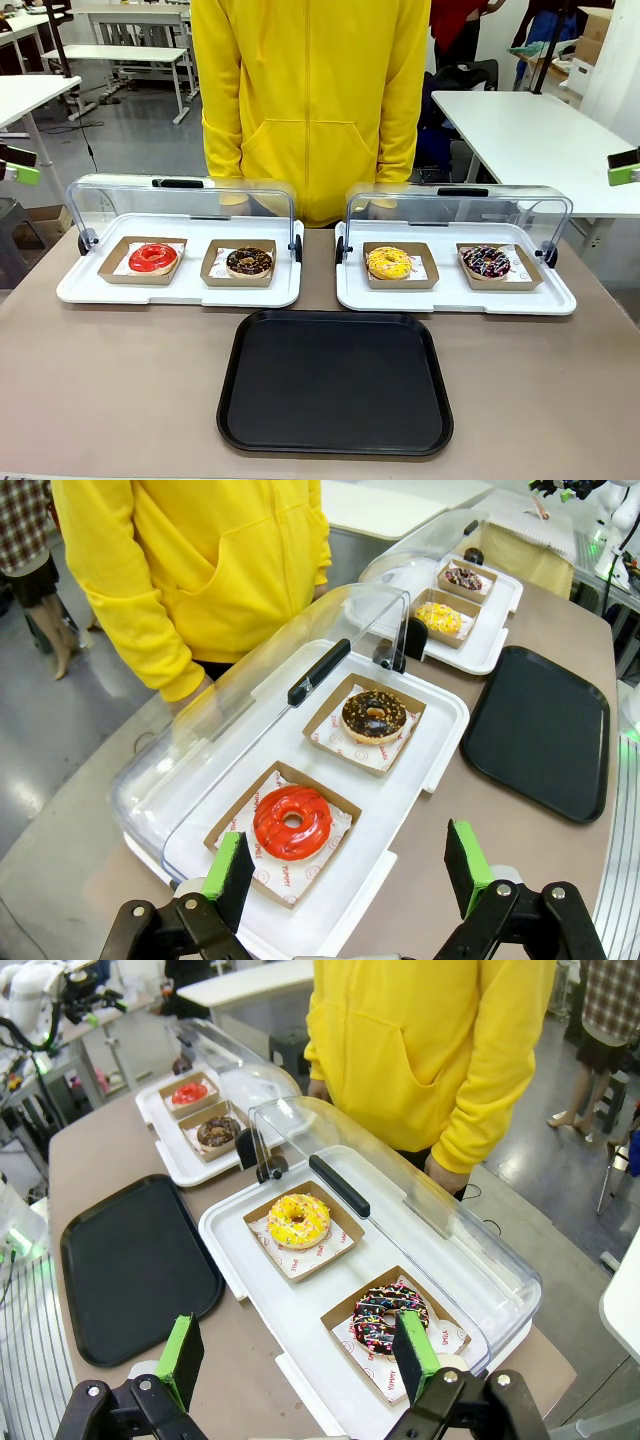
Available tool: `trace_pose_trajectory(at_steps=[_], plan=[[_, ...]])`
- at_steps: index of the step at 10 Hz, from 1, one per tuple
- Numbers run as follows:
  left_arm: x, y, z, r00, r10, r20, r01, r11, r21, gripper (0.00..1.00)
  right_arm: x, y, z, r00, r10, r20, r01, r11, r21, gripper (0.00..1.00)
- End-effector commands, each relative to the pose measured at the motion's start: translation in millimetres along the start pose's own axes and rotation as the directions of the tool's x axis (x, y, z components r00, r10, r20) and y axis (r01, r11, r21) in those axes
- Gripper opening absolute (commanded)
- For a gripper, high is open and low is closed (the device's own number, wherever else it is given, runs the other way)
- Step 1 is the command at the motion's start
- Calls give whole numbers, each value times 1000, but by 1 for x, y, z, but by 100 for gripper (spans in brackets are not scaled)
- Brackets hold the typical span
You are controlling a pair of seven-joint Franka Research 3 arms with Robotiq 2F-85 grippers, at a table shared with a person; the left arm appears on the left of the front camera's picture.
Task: Move the first donut from the left to the tray.
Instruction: Pick up the Paper togo box containing the Donut indicated by the person and place it on the Handle tray.
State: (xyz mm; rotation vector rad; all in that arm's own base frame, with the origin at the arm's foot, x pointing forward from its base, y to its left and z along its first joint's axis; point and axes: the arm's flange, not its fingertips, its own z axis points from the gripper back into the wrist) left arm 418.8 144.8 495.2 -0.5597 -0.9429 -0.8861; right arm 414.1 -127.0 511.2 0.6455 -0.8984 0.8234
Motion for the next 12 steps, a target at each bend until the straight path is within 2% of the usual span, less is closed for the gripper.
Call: trace_pose_trajectory(at_steps=[1, 12], plan=[[1, 2, -1, 1000, -10, 27, 10, 1000, -5, 100, 1, -2, -1, 999, 22, 23, -22, 1000, 4, 100], [1, 2, -1, 1000, -10, 27, 10, 1000, -5, 100, 1, -2, -1, 999, 22, 23, -22, 1000, 4, 100]])
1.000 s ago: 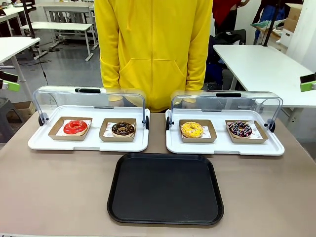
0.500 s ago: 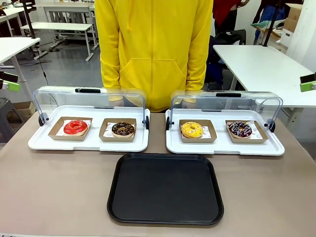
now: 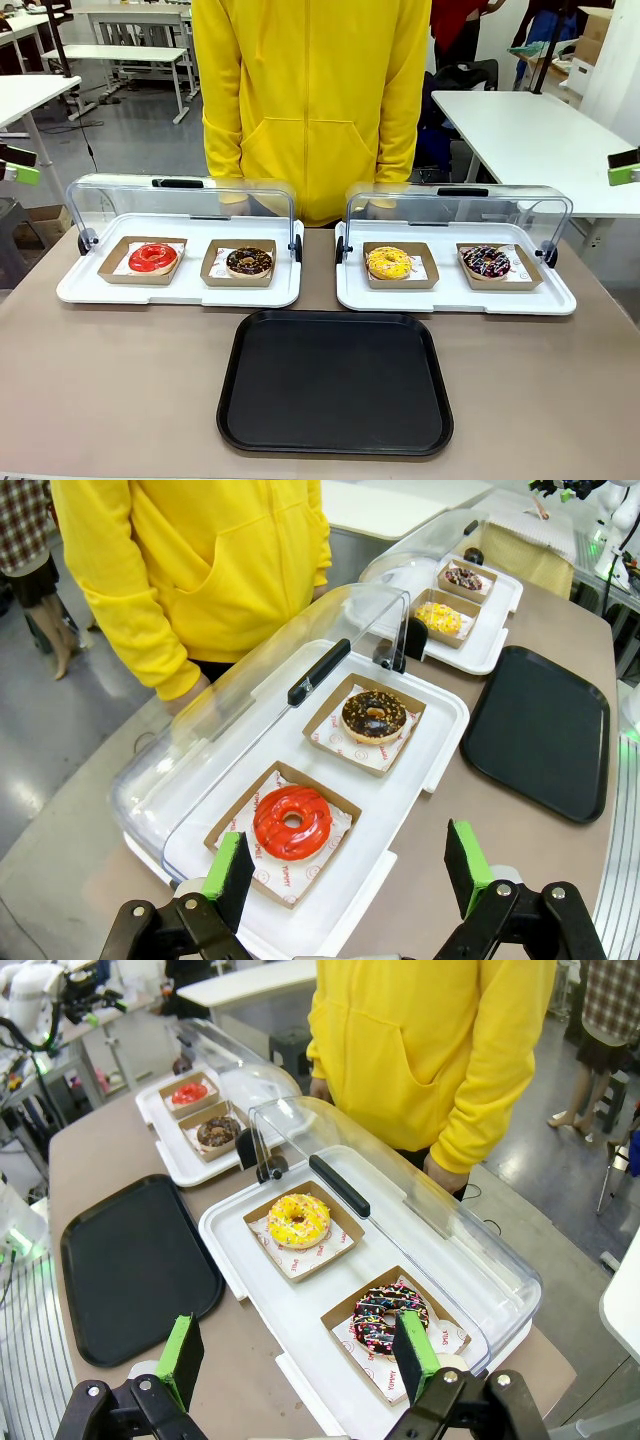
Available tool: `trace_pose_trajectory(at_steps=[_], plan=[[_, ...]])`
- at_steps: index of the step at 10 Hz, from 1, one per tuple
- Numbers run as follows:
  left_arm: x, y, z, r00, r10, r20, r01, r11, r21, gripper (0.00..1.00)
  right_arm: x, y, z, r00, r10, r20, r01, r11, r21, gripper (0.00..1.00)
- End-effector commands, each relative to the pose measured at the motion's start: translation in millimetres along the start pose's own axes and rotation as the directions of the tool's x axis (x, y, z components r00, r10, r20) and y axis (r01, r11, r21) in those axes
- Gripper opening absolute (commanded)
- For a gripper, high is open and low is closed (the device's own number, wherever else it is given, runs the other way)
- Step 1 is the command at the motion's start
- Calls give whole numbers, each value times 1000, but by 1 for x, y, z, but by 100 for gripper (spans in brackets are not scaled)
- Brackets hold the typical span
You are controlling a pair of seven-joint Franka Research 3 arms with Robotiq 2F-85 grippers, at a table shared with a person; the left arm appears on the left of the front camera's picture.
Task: Move the first donut from the left to the tray.
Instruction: Pick up the Paper togo box containing the Donut indicated by the person and place it on the Handle tray.
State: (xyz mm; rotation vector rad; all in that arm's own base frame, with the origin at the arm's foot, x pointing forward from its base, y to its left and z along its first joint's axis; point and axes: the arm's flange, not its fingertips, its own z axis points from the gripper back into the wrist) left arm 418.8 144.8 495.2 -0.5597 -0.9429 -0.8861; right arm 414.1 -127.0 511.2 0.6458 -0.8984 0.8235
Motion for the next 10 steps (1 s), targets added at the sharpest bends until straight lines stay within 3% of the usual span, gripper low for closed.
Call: trace_pose_trajectory(at_steps=[1, 10], plan=[[1, 2, -1, 1000, -10, 27, 10, 1000, -5, 100, 1, -2, -1, 999, 22, 23, -22, 1000, 4, 100], [1, 2, -1, 1000, -10, 27, 10, 1000, -5, 100, 1, -2, -1, 999, 22, 23, -22, 1000, 4, 100]])
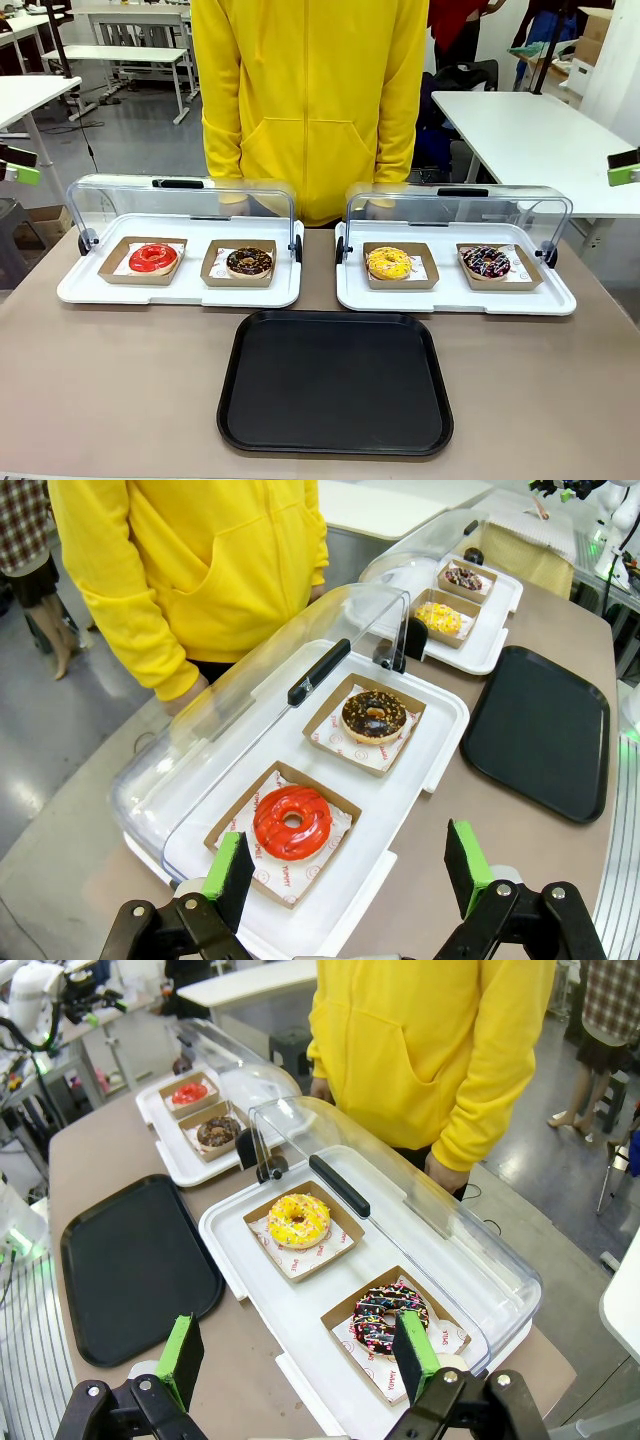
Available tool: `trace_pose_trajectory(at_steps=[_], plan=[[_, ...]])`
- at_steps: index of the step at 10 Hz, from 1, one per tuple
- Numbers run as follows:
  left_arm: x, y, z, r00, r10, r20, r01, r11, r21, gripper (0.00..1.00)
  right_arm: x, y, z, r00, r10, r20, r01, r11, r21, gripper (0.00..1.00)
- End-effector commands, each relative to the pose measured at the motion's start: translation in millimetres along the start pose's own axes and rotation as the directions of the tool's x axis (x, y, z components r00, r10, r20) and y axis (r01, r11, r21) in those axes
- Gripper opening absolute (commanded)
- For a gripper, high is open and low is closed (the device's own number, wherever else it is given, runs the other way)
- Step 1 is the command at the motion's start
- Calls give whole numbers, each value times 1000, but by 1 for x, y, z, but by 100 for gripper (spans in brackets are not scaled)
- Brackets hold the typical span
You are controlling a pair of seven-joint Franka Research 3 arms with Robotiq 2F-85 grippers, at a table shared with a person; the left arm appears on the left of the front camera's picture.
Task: Move the first donut from the left to the tray.
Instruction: Pick up the Paper togo box containing the Donut indicated by the person and place it on the Handle tray.
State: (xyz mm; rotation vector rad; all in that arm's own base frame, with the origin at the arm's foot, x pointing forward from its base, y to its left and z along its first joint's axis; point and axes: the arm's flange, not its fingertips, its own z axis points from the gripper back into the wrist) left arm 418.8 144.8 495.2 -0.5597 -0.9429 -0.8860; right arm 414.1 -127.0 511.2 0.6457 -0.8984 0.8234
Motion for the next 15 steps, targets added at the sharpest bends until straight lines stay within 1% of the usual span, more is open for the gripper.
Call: trace_pose_trajectory(at_steps=[1, 15], plan=[[1, 2, -1, 1000, -10, 27, 10, 1000, -5, 100, 1, -2, -1, 999, 22, 23, -22, 1000, 4, 100], [1, 2, -1, 1000, -10, 27, 10, 1000, -5, 100, 1, -2, -1, 999, 22, 23, -22, 1000, 4, 100]])
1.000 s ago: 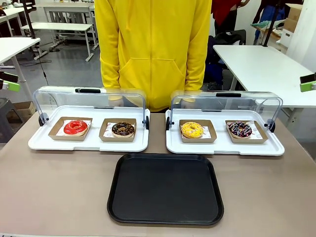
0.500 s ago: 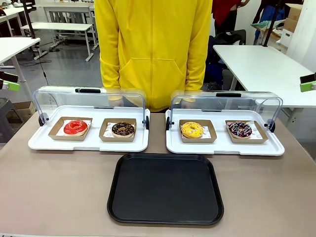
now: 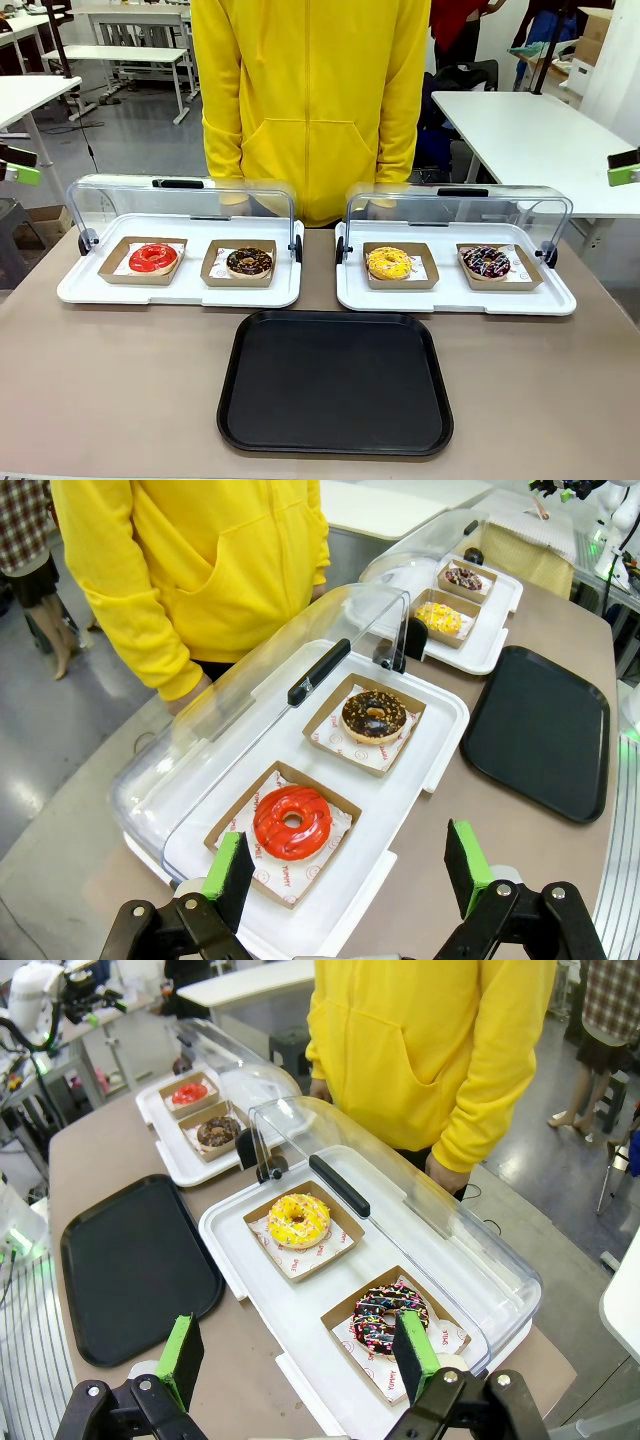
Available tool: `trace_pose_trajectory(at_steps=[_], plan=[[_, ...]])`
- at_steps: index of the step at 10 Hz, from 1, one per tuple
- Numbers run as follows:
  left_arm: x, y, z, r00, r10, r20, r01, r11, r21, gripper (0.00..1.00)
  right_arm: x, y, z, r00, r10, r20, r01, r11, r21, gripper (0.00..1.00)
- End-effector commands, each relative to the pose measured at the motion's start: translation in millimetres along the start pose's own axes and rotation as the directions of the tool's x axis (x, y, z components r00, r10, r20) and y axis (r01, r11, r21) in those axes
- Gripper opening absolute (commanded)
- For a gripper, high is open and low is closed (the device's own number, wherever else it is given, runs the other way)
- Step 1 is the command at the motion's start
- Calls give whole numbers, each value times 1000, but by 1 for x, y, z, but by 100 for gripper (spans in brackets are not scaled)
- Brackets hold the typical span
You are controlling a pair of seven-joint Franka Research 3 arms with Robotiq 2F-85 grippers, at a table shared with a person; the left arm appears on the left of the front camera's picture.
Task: Move the first donut from the left to the tray.
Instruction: Pick up the Paper togo box containing the Donut indicated by the person and place it on the Handle tray.
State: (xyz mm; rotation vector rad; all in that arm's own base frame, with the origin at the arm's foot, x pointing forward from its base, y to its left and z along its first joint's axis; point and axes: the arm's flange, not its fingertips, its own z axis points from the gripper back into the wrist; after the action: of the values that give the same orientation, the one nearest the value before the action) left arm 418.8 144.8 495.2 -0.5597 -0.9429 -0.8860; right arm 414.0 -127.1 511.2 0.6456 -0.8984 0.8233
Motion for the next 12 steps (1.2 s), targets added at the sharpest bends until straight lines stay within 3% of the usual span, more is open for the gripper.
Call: trace_pose_trajectory(at_steps=[1, 12], plan=[[1, 2, -1, 1000, -10, 27, 10, 1000, -5, 100, 1, -2, -1, 999, 22, 23, -22, 1000, 4, 100], [1, 2, -1, 1000, -10, 27, 10, 1000, -5, 100, 1, -2, -1, 999, 22, 23, -22, 1000, 4, 100]])
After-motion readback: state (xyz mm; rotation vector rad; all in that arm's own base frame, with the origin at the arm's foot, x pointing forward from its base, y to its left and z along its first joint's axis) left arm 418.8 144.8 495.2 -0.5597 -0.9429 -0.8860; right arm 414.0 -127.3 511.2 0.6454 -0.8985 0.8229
